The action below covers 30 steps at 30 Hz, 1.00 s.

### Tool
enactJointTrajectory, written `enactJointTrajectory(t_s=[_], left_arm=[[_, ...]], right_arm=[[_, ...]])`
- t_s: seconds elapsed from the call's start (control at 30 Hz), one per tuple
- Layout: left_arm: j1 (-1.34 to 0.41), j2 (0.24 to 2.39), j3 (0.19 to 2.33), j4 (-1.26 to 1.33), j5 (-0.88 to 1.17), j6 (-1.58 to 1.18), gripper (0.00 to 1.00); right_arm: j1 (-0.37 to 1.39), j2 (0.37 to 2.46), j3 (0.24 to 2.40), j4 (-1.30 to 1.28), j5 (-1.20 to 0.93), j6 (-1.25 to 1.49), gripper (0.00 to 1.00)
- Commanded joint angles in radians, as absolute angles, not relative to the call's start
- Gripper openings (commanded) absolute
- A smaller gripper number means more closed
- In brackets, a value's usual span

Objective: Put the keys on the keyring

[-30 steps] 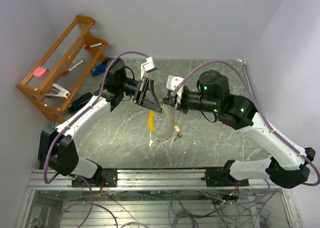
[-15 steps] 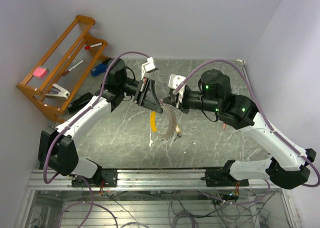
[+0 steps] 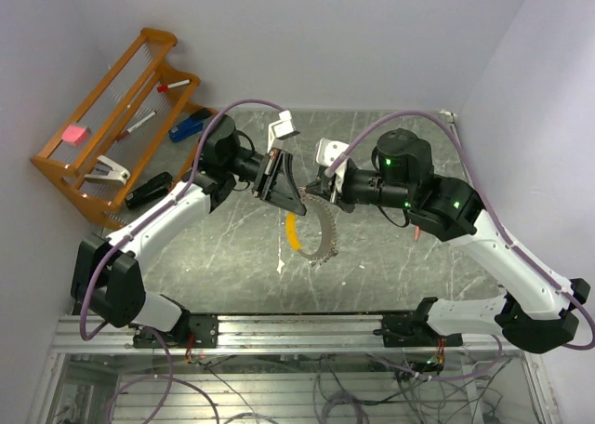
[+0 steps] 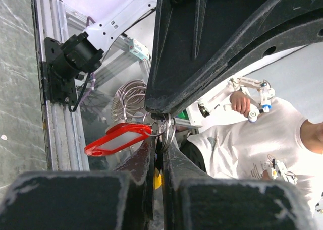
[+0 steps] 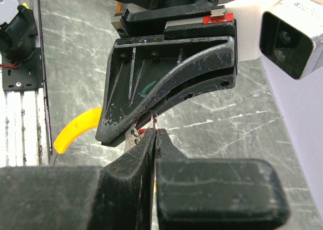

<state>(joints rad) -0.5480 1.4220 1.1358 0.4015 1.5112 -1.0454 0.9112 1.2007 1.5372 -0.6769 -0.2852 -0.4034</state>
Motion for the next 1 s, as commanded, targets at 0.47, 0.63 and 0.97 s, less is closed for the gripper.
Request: enactJointTrajectory(t_s=[0.47, 0.63, 0.97], left_arm=[[-0.608, 1.436, 1.101, 0.971, 1.591, -1.458, 0.07], [-0.609, 1.429, 1.097, 0.975, 1.592, -1.448, 0.07], [-0.609, 1.382, 1.121, 0.804, 1.592, -1.235, 0.07]], right_arm=[[0.891, 1.255, 1.613, -0.663, -0.348, -0.363, 0.00], [0.891, 1.280, 1.644, -0.700, -0.401, -0.341, 0.00], [0.881, 1.298, 1.694, -0.737, -0.493, -0.305, 0.00]])
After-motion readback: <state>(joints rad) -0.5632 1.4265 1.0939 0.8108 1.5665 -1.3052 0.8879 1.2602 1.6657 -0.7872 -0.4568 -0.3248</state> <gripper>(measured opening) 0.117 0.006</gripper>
